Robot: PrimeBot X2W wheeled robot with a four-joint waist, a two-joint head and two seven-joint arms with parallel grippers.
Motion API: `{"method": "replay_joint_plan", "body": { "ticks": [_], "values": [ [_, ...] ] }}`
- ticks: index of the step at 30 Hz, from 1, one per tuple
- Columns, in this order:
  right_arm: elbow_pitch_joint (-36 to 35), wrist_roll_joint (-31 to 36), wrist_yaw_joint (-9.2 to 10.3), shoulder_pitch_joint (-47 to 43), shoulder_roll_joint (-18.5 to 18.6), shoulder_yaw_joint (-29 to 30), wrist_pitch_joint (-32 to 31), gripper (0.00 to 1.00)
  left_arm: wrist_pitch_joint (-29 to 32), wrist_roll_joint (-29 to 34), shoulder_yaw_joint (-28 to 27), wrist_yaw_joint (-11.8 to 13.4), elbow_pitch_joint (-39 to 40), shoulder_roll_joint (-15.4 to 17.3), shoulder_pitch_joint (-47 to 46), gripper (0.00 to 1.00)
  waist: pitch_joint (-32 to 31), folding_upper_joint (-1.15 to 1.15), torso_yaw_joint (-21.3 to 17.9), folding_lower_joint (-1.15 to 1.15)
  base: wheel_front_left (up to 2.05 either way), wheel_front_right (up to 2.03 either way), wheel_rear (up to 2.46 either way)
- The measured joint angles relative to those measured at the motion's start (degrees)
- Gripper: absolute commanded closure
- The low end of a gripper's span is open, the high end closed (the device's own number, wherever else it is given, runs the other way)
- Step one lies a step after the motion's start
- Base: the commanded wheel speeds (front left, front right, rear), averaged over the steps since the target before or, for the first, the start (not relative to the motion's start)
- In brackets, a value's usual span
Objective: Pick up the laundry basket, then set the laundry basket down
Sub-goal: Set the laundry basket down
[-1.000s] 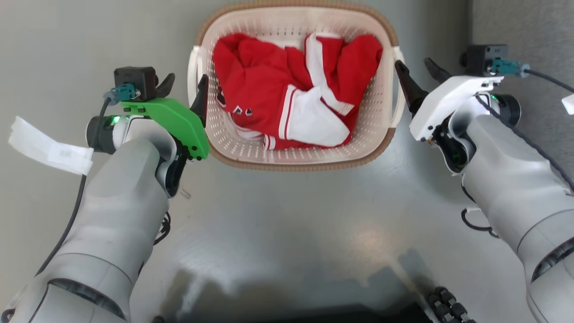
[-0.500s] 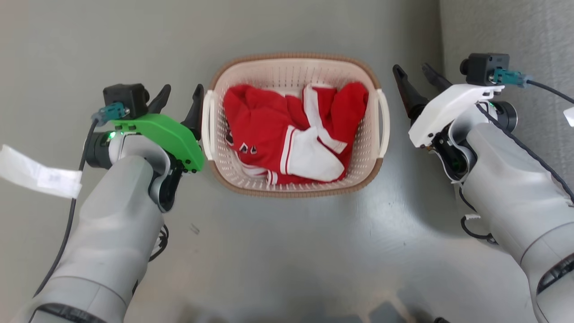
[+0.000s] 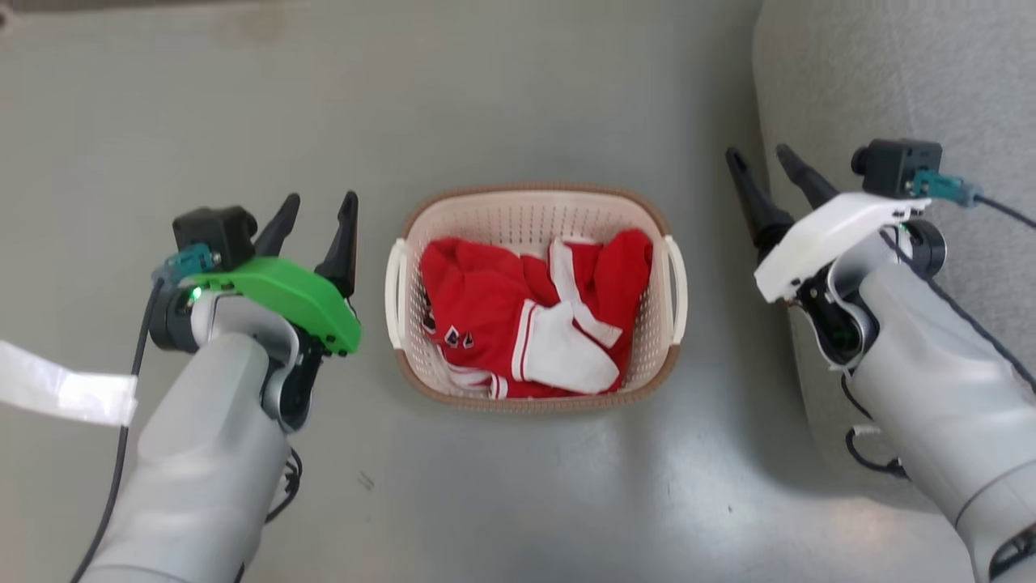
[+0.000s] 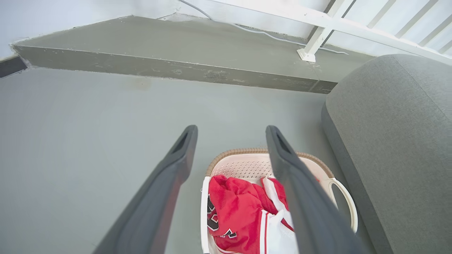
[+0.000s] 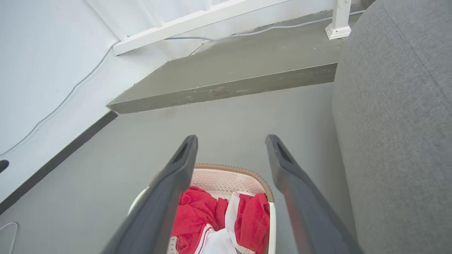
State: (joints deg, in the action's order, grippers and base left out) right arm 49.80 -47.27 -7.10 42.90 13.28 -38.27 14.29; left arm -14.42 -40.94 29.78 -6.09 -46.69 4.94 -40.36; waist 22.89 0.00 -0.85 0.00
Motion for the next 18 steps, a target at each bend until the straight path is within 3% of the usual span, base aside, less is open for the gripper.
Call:
{"method": "replay_joint_plan", "body": {
  "ticks": [6,18],
  "values": [
    [-4.31,3.15,0.23,-4.67,0.18,2.94,0.05,0.00,0.00,2.16,-2.04,0.08,3.28,0.01,4.54,0.00,-4.40,0.00,0.24,0.00,0.00,0.00,0.00],
    [-13.12,9.48,3.21,-15.61,-0.03,9.00,0.08,0.00,0.00,6.44,-6.88,1.15,10.36,0.09,14.81,0.00,-13.21,0.00,0.60,0.00,0.00,0.00,0.00]
  ]
}}
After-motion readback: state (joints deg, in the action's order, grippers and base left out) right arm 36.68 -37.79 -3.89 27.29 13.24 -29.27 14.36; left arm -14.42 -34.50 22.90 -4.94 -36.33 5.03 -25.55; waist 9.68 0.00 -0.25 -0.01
